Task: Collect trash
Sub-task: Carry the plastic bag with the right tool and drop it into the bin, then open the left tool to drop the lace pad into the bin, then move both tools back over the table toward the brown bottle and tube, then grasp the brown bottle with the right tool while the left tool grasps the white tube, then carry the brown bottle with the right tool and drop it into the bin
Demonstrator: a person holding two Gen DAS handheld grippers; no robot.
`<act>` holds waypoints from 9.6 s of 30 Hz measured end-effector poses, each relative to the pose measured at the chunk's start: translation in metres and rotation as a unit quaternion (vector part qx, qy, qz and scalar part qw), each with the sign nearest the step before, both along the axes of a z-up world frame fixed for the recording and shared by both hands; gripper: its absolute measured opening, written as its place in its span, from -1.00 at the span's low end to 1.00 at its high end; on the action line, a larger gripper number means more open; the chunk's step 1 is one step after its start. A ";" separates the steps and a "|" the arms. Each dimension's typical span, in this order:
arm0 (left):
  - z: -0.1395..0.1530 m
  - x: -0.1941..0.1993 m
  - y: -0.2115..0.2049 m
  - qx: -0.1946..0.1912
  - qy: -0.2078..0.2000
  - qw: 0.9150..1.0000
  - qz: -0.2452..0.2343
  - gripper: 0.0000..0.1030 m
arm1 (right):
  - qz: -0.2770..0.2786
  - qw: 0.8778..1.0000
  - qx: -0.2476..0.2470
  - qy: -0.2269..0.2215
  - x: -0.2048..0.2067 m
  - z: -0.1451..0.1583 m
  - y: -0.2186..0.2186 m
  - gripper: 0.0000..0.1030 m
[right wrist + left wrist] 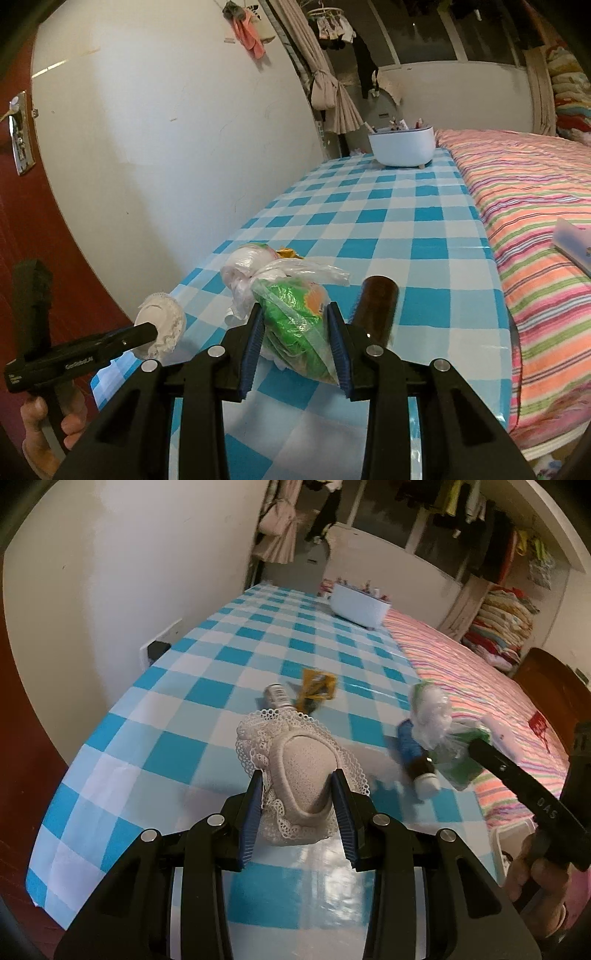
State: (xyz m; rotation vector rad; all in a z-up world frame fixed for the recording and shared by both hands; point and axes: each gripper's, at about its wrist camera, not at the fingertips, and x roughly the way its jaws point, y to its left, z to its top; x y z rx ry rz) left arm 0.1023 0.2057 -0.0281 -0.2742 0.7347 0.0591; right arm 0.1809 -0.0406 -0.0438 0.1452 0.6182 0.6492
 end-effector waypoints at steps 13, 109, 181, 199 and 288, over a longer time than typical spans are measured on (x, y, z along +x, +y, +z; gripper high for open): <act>0.027 -0.015 -0.072 0.026 -0.020 0.998 -0.057 -0.30 | -0.058 0.998 0.022 -0.001 -0.037 -0.005 -0.055 -0.35; -0.020 -0.003 -0.327 0.055 0.055 0.927 -0.367 -0.24 | -0.441 0.889 0.106 -0.064 -0.148 -0.021 -0.270 0.17; -0.033 0.129 0.006 0.013 0.099 0.995 0.008 0.50 | -0.170 0.981 -0.079 0.054 0.032 -0.019 -0.010 0.18; -0.059 0.161 0.019 0.014 0.149 0.989 0.020 0.50 | -0.129 0.973 -0.161 0.104 0.087 -0.052 0.043 0.18; -0.021 0.071 -0.131 0.067 0.043 0.980 -0.182 -0.45 | -0.231 0.970 -0.038 0.068 -0.039 -0.040 -0.122 -0.20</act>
